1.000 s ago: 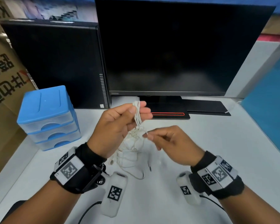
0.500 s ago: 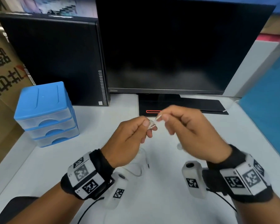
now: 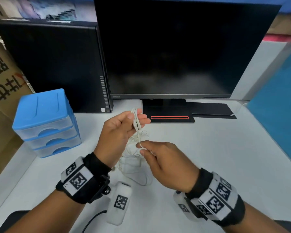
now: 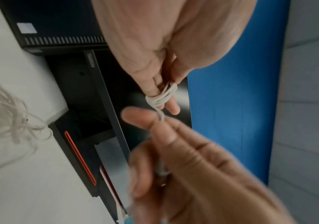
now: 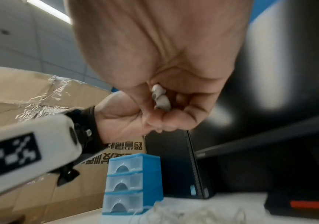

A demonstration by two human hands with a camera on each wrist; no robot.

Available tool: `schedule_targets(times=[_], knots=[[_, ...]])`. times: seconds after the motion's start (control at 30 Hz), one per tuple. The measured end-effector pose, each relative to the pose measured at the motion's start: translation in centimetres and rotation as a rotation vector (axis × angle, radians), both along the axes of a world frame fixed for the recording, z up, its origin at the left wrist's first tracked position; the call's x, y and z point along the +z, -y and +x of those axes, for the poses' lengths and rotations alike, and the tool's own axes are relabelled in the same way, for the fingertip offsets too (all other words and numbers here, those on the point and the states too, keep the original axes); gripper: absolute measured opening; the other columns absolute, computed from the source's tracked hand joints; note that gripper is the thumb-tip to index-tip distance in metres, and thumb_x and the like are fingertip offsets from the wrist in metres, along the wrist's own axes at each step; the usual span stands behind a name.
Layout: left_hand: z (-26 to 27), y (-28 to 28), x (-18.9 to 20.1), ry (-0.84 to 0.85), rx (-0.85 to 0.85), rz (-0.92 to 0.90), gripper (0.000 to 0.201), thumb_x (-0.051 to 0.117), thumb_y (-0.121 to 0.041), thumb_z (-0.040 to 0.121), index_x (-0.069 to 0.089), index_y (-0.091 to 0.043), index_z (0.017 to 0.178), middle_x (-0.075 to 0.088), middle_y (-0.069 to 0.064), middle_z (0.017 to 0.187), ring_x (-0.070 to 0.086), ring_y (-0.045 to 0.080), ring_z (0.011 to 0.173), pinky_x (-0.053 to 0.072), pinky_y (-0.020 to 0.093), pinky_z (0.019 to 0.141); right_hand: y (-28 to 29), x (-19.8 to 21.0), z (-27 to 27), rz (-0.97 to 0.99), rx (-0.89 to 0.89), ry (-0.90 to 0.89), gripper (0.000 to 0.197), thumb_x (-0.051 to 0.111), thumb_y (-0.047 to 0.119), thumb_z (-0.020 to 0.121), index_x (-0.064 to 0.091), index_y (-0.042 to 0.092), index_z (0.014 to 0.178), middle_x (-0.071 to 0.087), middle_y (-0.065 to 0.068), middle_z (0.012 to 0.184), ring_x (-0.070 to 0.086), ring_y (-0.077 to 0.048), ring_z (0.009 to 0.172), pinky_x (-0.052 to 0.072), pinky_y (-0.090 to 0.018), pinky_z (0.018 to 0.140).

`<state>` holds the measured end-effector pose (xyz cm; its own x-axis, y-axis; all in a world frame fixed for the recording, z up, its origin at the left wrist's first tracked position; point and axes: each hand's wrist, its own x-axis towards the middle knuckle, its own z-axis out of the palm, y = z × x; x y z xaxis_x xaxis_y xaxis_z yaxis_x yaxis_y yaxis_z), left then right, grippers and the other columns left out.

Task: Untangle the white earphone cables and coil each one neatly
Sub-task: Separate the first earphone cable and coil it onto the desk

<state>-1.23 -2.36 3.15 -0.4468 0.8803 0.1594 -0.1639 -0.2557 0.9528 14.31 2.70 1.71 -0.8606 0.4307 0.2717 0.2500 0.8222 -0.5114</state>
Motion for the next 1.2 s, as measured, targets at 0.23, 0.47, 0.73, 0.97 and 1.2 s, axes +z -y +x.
schedule_targets(times=[0.23, 0.47, 0.73, 0.97, 1.2], knots=[[1.6, 0.5, -1.0, -0.592, -0.076, -0.02, 0.029, 0.041, -0.023, 0.102, 0.066, -0.014, 0.089, 0.066, -0.01, 0.08, 0.061, 0.008, 0.079, 0.048, 0.025, 0.078, -0.1, 3.5, 1.4, 0.145, -0.094, -0.163, 0.014, 0.055, 0.02, 0.093, 0.069, 0.019, 0.097, 0.054, 0.01, 0.083, 0.047, -0.006, 0.062, 0.043, -0.021, 0.062], [1.6, 1.0, 0.5, -0.291, -0.474, -0.077, 0.026, 0.043, -0.002, 0.088, 0.068, -0.006, 0.095, 0.064, 0.009, 0.081, 0.062, 0.018, 0.084, 0.05, 0.027, 0.084, -2.0, 4.2, 2.1, -0.029, -0.017, -0.335, 0.013, 0.071, 0.0, 0.083, 0.069, 0.012, 0.079, 0.058, 0.003, 0.086, 0.057, -0.018, 0.066, 0.045, -0.02, 0.055], [1.2, 0.7, -0.9, -0.222, -0.552, -0.164, 0.018, 0.051, -0.01, 0.098, 0.069, -0.011, 0.094, 0.065, 0.0, 0.083, 0.058, 0.011, 0.071, 0.047, 0.021, 0.077, -3.9, 2.5, 1.6, -0.391, -0.123, -0.348, 0.013, 0.079, 0.022, 0.08, 0.073, 0.024, 0.092, 0.065, 0.009, 0.085, 0.055, -0.014, 0.063, 0.046, -0.026, 0.055], [0.6, 0.2, -1.2, 0.139, -0.457, -0.148, 0.027, 0.052, -0.02, 0.097, 0.062, 0.005, 0.096, 0.055, 0.009, 0.077, 0.059, 0.011, 0.067, 0.051, 0.021, 0.073, -4.5, 1.8, 1.5, -1.0, 0.097, -0.172, 0.02, 0.053, 0.022, 0.099, 0.071, 0.015, 0.094, 0.071, -0.009, 0.092, 0.061, -0.02, 0.08, 0.05, -0.03, 0.064], [0.0, 0.1, -1.7, 0.121, -0.509, -0.148, 0.03, 0.053, -0.016, 0.094, 0.066, 0.008, 0.105, 0.064, 0.01, 0.083, 0.063, 0.013, 0.073, 0.051, 0.022, 0.076, -5.1, 0.8, 1.5, -1.094, 0.065, -0.272, 0.014, 0.067, 0.017, 0.086, 0.07, 0.01, 0.098, 0.069, -0.012, 0.087, 0.06, -0.024, 0.083, 0.047, -0.025, 0.055]])
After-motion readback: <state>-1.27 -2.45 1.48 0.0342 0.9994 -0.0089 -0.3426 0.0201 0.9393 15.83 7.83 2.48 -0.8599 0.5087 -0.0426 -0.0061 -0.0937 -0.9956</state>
